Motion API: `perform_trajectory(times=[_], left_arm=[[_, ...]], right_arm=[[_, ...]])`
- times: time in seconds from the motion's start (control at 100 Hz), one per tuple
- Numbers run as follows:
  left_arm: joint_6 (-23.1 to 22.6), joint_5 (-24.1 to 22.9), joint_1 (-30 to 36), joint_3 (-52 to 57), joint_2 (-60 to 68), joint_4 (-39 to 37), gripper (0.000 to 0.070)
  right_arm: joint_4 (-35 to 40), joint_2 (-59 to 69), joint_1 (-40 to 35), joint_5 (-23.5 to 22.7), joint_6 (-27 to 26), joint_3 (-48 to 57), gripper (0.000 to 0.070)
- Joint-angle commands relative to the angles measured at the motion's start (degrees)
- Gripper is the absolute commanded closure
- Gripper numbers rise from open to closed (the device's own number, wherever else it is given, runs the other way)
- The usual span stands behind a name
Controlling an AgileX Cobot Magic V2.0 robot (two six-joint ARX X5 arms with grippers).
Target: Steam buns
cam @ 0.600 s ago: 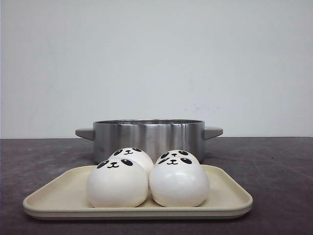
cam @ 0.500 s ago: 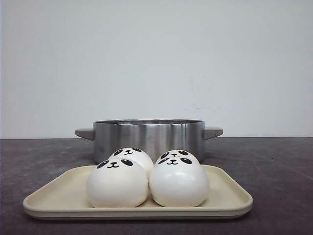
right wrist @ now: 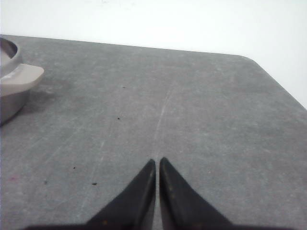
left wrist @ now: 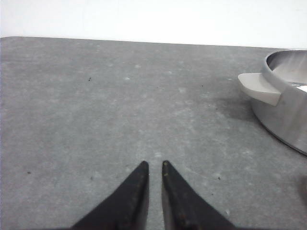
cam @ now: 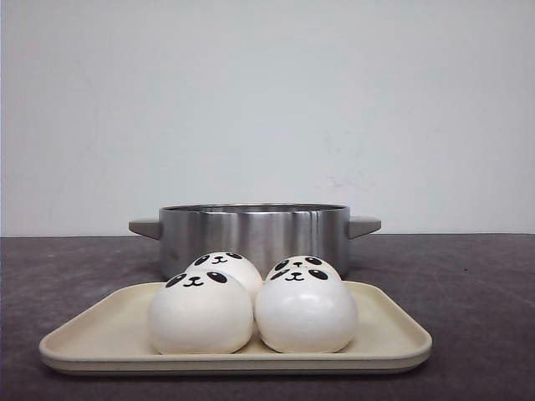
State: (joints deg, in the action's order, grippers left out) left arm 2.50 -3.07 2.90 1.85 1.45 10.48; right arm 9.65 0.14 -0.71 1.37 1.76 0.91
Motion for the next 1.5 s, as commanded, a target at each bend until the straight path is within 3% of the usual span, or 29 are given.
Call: perform_trajectory(times=[0.0, 0.85, 1.0, 1.11, 1.19, 1.31, 1.49], left_arm=[[-0.3, 0.1, 0.0, -1.0, 0.0, 0.3, 0.07], [-0.3, 0.1, 0.0, -1.0, 0.0, 0.3, 0.07], [-0.1, 0.0, 0.0, -1.0, 0.0, 0.0, 0.07], [8.7, 3.8, 0.0, -0.9, 0.0, 0.2, 0.07], [14.0, 5.9, 0.0, -0.8, 0.0, 0.2, 0.07], [21.2, 8.7, 0.0, -0.3, 0.0, 0.2, 0.07], [26.0, 8.7, 0.0, 1.0, 0.0, 0.2, 0.07]], right_arm=[[-0.6, 0.1, 0.0, 0.1, 0.6, -0.2, 0.0693], [-0.7, 0.1, 0.0, -0.1, -0.3, -0.2, 0.0693], [-3.6, 0.1, 0.0, -4.8, -17.3, -0.2, 0.0694], [-3.9, 0.1, 0.0, -5.7, -27.6, -0.2, 0.0694], [-4.9, 0.1, 0.0, -7.1, -29.1, -0.2, 0.0694], [-8.0, 0.1, 0.0, -14.1, -30.4, -0.2, 0.0694], [-16.2, 0.1, 0.0, -17.1, -34.5, 0.5, 0.0694]])
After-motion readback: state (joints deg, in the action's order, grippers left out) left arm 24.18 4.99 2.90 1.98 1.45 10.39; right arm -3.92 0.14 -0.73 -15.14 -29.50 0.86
